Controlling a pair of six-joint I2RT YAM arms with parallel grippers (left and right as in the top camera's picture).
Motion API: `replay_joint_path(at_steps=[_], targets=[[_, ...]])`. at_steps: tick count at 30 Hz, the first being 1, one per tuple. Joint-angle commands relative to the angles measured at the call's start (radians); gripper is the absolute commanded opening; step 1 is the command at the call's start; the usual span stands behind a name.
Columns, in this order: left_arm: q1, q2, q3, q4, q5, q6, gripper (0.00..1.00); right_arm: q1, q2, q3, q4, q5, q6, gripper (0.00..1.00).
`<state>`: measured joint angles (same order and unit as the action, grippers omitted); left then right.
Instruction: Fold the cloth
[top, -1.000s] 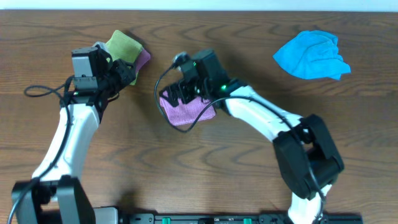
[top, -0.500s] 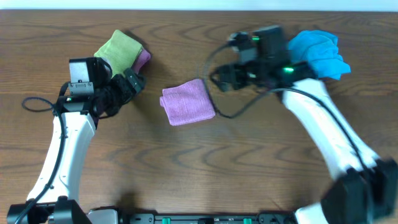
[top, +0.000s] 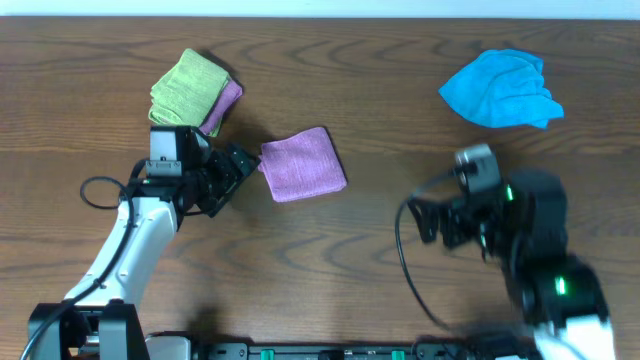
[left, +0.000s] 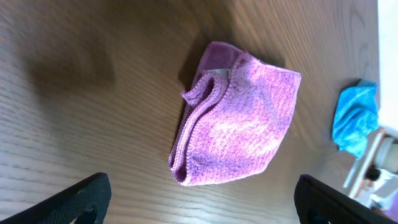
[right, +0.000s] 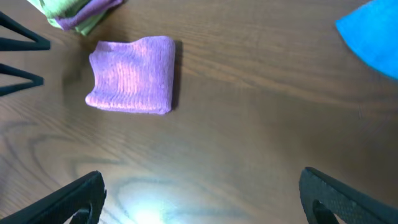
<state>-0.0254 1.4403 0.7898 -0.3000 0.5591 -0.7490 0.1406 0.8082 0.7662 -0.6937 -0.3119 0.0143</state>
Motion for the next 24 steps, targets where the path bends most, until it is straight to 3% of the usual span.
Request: replay_joint_path(at_steps=[1,8,14,24], targets=[[-0.002,0.004,-0.039,0.021,0.044,-0.05,0.96,-0.011,-0.169,-0.107,0.005,0.009,0.083,0.99],[-0.014,0.005,-0.151,0.153,0.07,-0.109,0.95,-0.011,-0.38,-0.223,0.001,0.009,0.204,0.99],[-0.037,0.005,-0.232,0.319,0.059,-0.176,0.95,-0.01,-0.378,-0.227,0.002,0.008,0.218,0.99],[-0.083,0.044,-0.238,0.385,0.007,-0.211,0.95,-0.01,-0.377,-0.227,-0.006,-0.016,0.266,0.99]])
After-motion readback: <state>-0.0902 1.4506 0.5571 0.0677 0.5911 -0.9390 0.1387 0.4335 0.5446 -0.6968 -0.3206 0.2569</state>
